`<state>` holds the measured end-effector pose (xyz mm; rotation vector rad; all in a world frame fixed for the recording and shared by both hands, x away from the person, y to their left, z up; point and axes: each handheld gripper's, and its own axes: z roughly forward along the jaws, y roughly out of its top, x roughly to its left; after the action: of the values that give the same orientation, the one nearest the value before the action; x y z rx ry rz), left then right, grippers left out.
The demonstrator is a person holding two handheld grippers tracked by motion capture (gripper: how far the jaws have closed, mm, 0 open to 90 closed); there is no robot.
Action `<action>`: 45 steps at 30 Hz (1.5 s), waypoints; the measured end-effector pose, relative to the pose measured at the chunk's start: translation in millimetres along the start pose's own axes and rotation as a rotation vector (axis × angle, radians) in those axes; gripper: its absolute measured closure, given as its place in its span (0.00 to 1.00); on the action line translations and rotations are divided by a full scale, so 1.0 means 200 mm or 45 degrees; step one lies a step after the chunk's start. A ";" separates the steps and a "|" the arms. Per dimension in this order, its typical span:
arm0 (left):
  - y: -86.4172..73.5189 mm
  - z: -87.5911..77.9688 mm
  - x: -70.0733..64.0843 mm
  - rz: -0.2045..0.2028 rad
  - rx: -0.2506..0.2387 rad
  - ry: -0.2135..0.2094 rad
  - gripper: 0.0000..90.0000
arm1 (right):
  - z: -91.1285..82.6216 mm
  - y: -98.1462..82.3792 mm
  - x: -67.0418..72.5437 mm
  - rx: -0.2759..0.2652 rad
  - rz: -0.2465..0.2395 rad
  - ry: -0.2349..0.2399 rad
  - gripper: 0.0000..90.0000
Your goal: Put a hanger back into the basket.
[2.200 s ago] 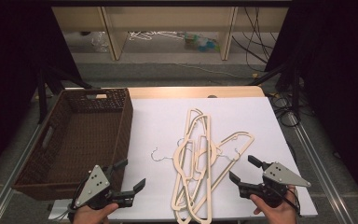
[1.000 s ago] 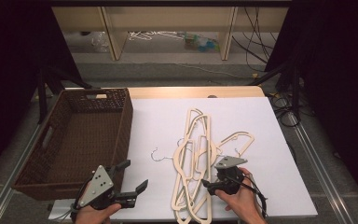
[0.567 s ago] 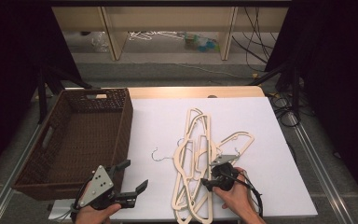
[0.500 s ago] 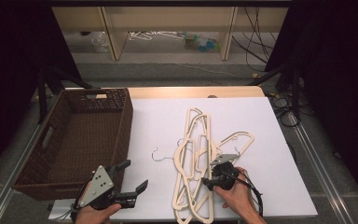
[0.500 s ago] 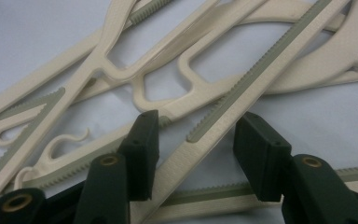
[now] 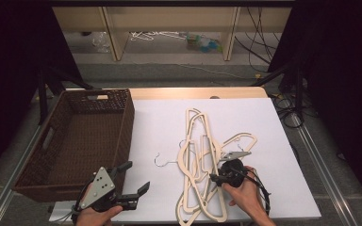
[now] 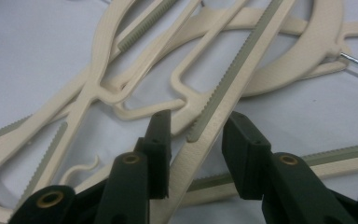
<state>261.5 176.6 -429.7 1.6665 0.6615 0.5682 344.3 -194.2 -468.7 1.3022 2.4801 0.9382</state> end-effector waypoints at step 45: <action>-0.01 0.01 0.00 0.031 0.025 -0.010 0.19 | -0.06 -0.01 -0.24 0.151 -0.315 0.050 0.78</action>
<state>262.6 175.5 -431.4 1.6962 0.6434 0.5743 366.8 -239.0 -466.0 0.9846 2.6844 0.7756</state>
